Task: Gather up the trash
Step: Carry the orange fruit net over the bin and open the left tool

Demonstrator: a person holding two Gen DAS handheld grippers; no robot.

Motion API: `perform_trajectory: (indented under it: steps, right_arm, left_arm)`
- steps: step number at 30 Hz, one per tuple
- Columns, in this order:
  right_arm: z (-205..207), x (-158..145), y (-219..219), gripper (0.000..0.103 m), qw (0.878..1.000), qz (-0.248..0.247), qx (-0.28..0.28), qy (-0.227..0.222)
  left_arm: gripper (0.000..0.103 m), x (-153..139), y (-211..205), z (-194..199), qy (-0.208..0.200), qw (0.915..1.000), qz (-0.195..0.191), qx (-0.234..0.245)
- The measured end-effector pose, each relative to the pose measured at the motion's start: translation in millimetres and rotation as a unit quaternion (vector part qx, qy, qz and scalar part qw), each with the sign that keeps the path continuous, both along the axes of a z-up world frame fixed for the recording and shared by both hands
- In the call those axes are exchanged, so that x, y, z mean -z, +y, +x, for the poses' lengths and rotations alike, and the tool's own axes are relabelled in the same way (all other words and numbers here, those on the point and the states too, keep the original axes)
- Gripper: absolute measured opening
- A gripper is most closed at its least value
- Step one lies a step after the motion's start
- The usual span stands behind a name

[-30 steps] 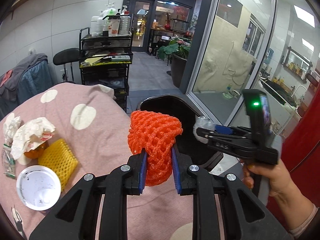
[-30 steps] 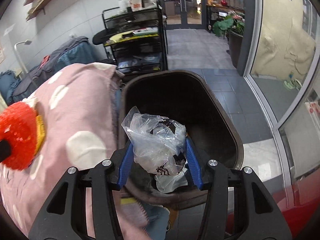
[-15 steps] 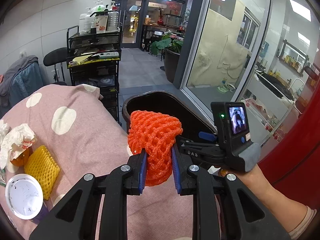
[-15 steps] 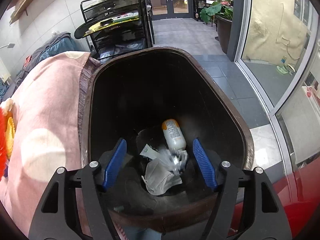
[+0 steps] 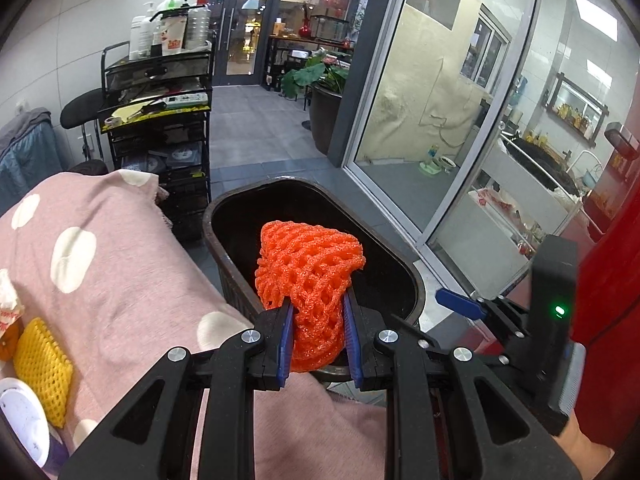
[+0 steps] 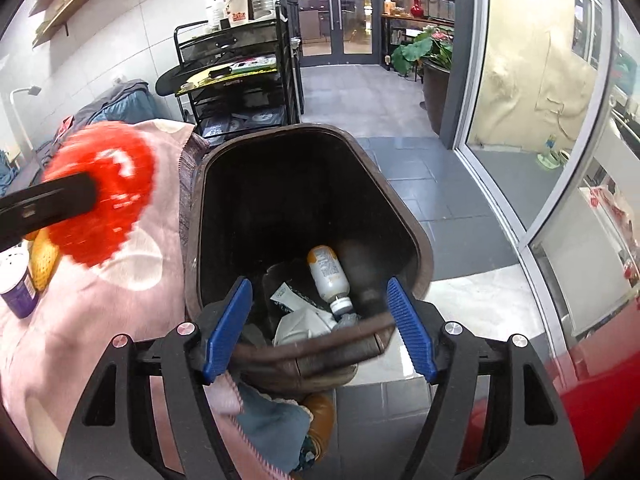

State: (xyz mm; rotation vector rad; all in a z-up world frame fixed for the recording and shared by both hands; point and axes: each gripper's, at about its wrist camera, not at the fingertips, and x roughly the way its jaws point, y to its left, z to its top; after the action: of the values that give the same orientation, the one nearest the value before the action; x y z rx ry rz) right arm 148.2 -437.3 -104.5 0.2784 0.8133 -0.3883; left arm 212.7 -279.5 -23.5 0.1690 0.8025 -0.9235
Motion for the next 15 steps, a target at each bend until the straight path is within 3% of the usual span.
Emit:
perform_trajectory:
  steps: [15]
  right_arm:
    - [-45.3, -11.5, 7.6, 0.071, 1.000, 0.000, 0.022, -0.013]
  left_arm:
    - [0.022, 29.3, -46.3, 13.4, 0.028, 0.9989, 0.038, 0.007]
